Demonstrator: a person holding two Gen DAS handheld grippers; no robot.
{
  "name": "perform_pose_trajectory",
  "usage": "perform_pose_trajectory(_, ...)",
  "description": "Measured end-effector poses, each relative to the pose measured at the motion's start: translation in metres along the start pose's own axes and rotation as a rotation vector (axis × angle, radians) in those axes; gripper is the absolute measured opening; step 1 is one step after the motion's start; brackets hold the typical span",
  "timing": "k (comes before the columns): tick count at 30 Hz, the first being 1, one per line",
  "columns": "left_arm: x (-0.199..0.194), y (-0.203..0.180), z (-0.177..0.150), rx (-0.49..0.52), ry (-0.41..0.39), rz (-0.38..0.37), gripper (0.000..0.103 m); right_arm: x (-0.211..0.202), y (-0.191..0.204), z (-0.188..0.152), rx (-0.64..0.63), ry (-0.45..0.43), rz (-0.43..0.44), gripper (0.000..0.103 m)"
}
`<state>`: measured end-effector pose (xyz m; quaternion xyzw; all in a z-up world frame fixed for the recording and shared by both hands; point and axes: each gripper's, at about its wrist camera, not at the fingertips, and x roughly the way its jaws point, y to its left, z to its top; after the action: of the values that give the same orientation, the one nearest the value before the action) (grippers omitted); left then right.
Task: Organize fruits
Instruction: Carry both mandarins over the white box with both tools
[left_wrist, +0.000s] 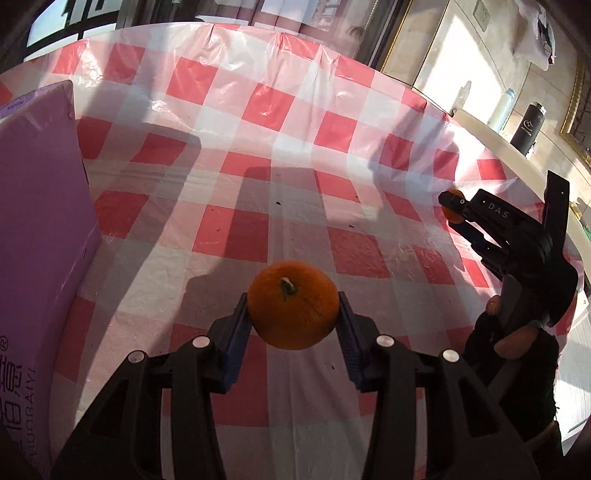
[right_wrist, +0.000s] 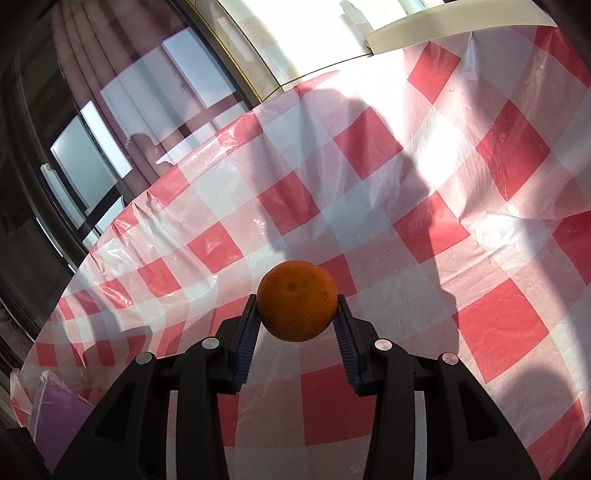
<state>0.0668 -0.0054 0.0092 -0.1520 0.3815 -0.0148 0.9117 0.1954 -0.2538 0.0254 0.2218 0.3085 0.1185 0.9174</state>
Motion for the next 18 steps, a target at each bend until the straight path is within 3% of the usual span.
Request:
perform_pose_trajectory(9, -0.001, 0.012, 0.002, -0.07, -0.016, -0.025, 0.045, -0.011, 0.009, -0.01, -0.029, 0.016, -0.007, 0.04)
perform_pose_trajectory(12, 0.0, 0.011, 0.001, -0.066, -0.014, -0.024, 0.045, -0.025, 0.019, -0.031, -0.031, 0.042, -0.05, 0.04)
perform_pose_trajectory(18, -0.005, 0.009, -0.003, -0.039, -0.011, -0.025, 0.045, -0.083, 0.04, -0.082, -0.051, -0.002, -0.093, 0.041)
